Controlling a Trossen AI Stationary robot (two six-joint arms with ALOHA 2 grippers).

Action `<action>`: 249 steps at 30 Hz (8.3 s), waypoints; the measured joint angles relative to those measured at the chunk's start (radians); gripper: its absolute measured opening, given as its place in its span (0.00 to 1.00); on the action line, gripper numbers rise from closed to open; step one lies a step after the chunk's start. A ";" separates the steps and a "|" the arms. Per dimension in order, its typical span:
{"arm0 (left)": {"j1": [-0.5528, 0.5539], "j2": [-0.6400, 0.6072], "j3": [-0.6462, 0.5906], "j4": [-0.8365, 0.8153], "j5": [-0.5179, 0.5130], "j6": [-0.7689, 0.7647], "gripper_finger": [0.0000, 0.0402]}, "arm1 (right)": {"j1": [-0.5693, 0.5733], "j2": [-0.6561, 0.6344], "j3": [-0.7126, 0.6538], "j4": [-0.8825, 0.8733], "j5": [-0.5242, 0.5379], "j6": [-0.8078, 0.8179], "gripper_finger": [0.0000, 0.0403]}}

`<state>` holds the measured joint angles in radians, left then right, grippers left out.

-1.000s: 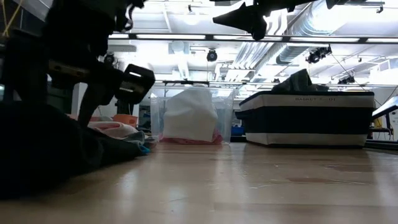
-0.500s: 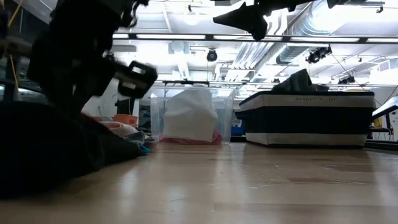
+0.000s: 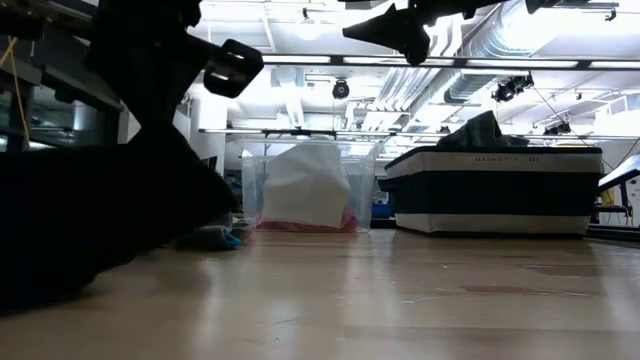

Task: Pick & Place Cloths
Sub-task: Put the black sock into the orange bin, then put the white underwear into the transparent bin

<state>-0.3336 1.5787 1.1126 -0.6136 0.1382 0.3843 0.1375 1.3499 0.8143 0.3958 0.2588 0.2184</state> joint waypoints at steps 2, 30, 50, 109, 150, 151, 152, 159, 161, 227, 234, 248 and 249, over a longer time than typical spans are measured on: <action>0.000 0.000 0.016 -0.030 -0.030 0.000 0.00 | 0.000 0.000 0.000 0.000 0.000 0.000 0.67; 0.000 0.000 0.521 -0.859 -0.841 -0.349 0.00 | 0.000 0.000 0.000 -0.005 0.000 0.021 0.67; 0.001 -0.327 0.557 -0.958 -1.372 -0.776 0.00 | 0.000 0.000 0.000 -0.026 0.000 0.016 0.67; 1.038 0.027 0.555 -0.855 -0.683 -0.328 0.00 | 0.000 0.000 0.000 -0.050 0.000 0.017 0.67; 1.400 0.027 0.004 -0.232 -0.442 -0.336 0.00 | 0.007 0.000 0.000 -0.050 0.003 0.024 0.67; 1.400 0.027 0.004 -0.217 -0.459 -0.336 0.00 | 0.007 0.000 0.000 -0.050 0.003 0.024 0.67; 1.400 0.027 0.004 -0.207 -0.475 -0.335 0.00 | 0.007 0.000 0.000 -0.049 0.003 0.024 0.67; 1.400 0.027 0.004 -0.198 -0.497 -0.307 0.00 | 0.007 0.000 0.000 -0.049 0.003 0.024 0.67; 1.400 0.027 0.004 -0.200 -0.497 -0.305 0.00 | 0.007 0.000 0.000 -0.050 0.003 0.024 0.67; 0.568 -0.319 -0.297 -0.186 -0.041 -0.153 0.35 | 0.007 0.000 0.000 -0.101 0.003 0.071 0.67; 0.554 -0.319 -0.362 -0.097 -0.071 -0.153 0.35 | 0.007 0.000 0.000 -0.101 0.003 0.073 0.67; 0.554 -0.317 -0.478 0.020 -0.072 -0.154 0.35 | 0.007 0.000 0.000 -0.100 0.003 0.073 0.67; 0.554 -0.317 -0.484 0.027 -0.072 -0.153 0.35 | 0.007 0.000 0.000 -0.100 0.003 0.073 0.67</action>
<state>0.2207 1.2617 0.6281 -0.5864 0.0657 0.2309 0.1444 1.3499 0.8143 0.2955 0.2623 0.2916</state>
